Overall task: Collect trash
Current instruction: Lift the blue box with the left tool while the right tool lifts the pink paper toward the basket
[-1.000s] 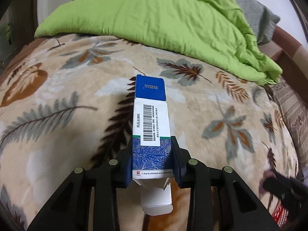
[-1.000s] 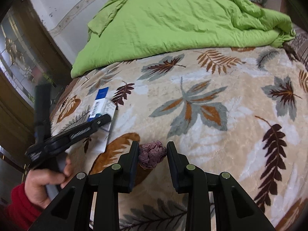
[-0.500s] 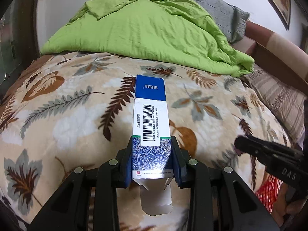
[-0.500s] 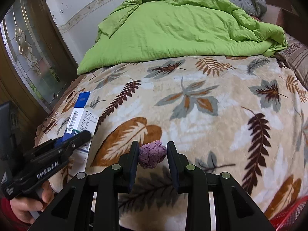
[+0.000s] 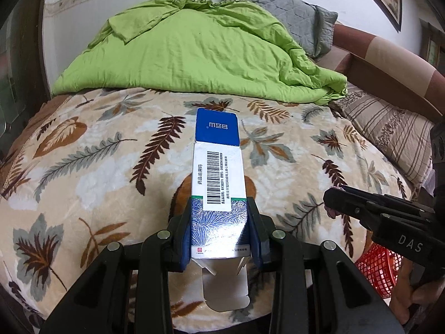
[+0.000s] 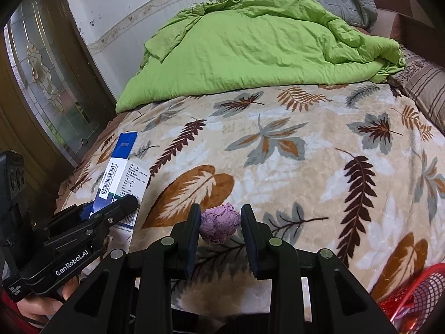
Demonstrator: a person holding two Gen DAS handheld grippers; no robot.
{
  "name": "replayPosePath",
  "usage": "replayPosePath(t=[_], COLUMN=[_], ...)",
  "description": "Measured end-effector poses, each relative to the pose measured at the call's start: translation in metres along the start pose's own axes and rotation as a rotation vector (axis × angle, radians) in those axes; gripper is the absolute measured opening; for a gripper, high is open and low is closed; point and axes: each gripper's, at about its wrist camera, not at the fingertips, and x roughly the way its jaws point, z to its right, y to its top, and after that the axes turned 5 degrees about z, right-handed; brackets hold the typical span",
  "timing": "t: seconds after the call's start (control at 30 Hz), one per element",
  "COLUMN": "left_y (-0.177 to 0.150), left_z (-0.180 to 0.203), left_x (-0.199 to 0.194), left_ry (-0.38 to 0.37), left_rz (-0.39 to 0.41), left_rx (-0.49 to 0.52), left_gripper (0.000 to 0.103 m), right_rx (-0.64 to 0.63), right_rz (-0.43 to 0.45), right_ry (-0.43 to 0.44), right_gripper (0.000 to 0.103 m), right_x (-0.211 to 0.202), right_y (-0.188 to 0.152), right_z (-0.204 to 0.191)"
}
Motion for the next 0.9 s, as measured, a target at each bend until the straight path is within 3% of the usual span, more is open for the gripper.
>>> replayPosePath(t=[0.5, 0.9], left_y=[0.003, 0.004], left_z=[0.022, 0.053], left_x=[-0.017, -0.023], left_ry=[-0.008, -0.064], left_rz=[0.023, 0.023], left_rx=[0.046, 0.087], left_gripper=[0.032, 0.032], right_rx=[0.038, 0.100], right_rz=[0.051, 0.084], right_ry=[-0.002, -0.039], right_gripper=[0.031, 0.031], right_x=[-0.030, -0.062], right_y=[0.000, -0.008], right_z=[0.013, 0.041])
